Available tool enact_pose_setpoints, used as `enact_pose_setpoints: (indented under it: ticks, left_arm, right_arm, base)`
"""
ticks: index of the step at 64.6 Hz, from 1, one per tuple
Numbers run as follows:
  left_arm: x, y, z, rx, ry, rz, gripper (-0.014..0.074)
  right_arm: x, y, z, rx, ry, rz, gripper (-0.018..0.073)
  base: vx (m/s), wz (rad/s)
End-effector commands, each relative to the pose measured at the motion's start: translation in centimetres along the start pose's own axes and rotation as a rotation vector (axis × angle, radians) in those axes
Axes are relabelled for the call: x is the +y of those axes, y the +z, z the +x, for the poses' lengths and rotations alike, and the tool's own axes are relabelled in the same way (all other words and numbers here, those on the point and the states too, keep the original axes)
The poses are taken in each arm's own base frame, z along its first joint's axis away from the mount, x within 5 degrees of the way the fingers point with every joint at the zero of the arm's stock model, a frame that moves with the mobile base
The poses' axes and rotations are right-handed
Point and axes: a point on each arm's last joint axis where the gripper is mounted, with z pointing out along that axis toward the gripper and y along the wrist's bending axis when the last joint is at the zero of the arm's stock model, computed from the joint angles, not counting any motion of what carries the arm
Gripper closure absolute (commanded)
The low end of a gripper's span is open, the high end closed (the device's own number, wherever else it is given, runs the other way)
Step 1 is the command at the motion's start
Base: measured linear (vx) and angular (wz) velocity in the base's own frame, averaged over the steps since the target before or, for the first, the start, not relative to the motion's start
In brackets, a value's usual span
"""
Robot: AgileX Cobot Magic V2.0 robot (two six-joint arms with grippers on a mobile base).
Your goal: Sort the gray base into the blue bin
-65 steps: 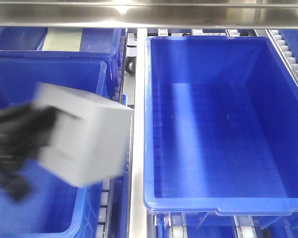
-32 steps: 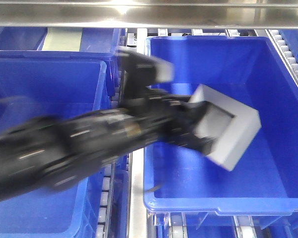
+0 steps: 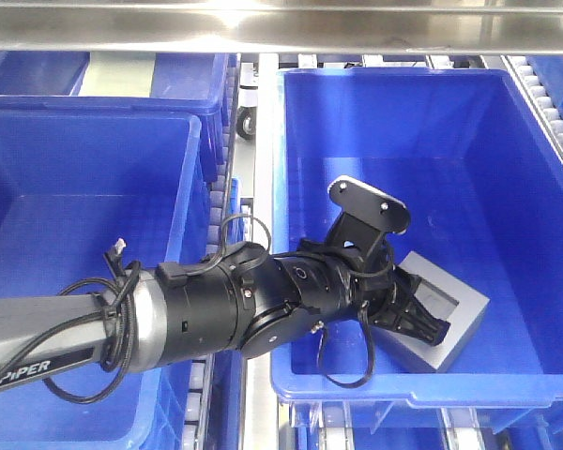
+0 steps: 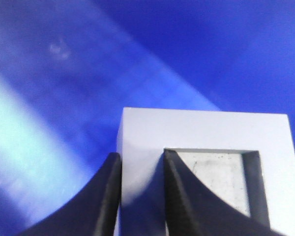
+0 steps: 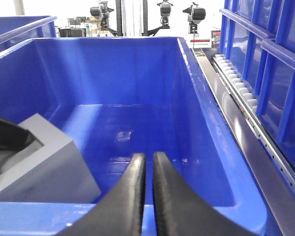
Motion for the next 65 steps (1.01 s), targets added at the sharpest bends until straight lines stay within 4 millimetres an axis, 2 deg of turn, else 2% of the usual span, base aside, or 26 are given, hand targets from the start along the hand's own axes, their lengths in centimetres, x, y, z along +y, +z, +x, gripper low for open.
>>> enact_pose_setpoints:
  ticks: [1, 18, 26, 35, 43, 52, 55, 65]
  left_arm:
    - [-0.9, -2.3, -3.7, -0.167, -0.021, 0.051, 0.0479]
    - [-0.7, -2.2, -3.3, -0.125, -0.022, 0.033, 0.0289]
    - [-0.7, -2.2, -3.3, -0.121, -0.022, 0.031, 0.0242]
    - [-0.8, -2.9, -3.8, -0.133, -0.037, 0.034, 0.0235]
    - [-0.9, -5.0, -5.0, -0.166, -0.065, 0.039, 0.0305]
    - [-1.0, -8.3, -5.9, -0.203, -0.047, 0.041, 0.0526]
    - [-1.0, -10.0, -5.8, -0.220, -0.040, 0.044, 0.0607]
    - [-0.5, -15.6, -4.4, -0.259, 0.019, 0.041, 0.0603]
  right_arm:
    - [0.0, -0.1, -0.7, -0.081, -0.013, 0.001, 0.0564]
    - [0.0, -0.1, -0.7, -0.081, -0.013, 0.001, 0.0564]
    - [0.0, -0.1, -0.7, -0.081, -0.013, 0.001, 0.0564]
    - [0.0, -0.1, -0.7, -0.081, -0.013, 0.001, 0.0564]
    - [0.0, -0.1, -0.7, -0.081, -0.013, 0.001, 0.0564]
    - [0.0, -0.1, -0.7, -0.081, -0.013, 0.001, 0.0564]
    - [0.0, -0.1, -0.7, -0.081, -0.013, 0.001, 0.0564]
    - [0.0, -0.1, -0.7, -0.081, -0.013, 0.001, 0.0564]
  base:
    - [0.00, 0.00]
    - [0.00, 0.00]
    - [0.00, 0.00]
    - [0.00, 0.00]
    - [0.00, 0.00]
    - [0.00, 0.00]
    - [0.00, 0.00]
    - [0.00, 0.00]
